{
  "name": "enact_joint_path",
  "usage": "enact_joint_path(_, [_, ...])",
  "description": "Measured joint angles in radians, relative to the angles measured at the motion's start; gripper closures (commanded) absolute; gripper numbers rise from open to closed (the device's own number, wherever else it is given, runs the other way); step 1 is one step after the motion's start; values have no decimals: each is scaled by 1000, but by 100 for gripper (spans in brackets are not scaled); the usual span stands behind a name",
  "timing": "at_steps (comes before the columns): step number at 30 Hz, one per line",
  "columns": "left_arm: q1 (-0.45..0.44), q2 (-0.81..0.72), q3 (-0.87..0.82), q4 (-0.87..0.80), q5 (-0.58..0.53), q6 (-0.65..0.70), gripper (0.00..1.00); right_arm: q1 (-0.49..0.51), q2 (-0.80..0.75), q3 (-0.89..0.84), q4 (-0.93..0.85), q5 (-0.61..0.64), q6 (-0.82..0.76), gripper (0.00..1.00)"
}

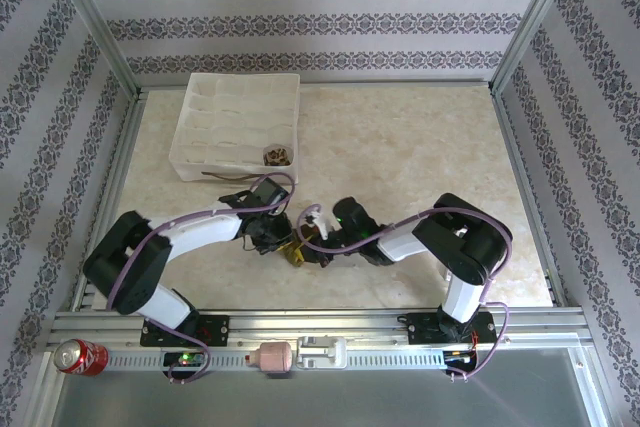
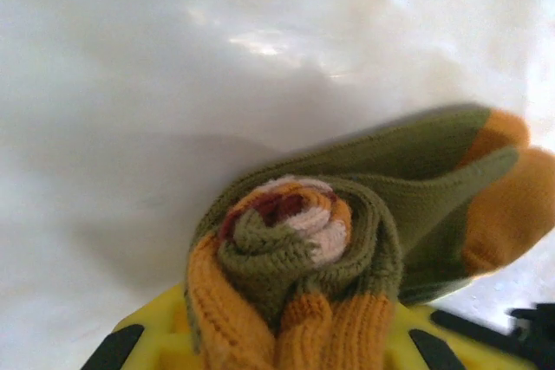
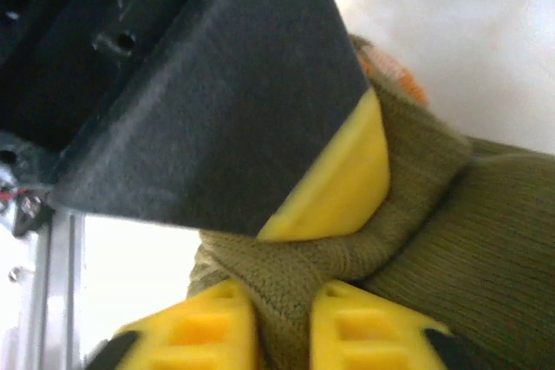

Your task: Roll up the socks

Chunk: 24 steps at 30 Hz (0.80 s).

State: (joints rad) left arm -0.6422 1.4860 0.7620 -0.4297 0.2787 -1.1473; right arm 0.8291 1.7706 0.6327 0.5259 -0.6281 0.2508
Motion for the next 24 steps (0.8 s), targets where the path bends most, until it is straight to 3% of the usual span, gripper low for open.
enact_joint_path(6, [-54, 8, 60, -262, -51, -175, 100, 44, -164, 28, -193, 171, -204, 40])
enact_joint_path(11, [-64, 181, 241, -445, -59, -240, 100, 202, -332, -72, -171, 401, -215, 38])
enact_joint_path(17, [-63, 322, 386, -584, -51, -245, 100, 428, -309, -100, -126, 682, -138, 34])
enact_joint_path(24, [-58, 377, 438, -634, -35, -230, 100, 458, -224, -90, -41, 841, -50, 34])
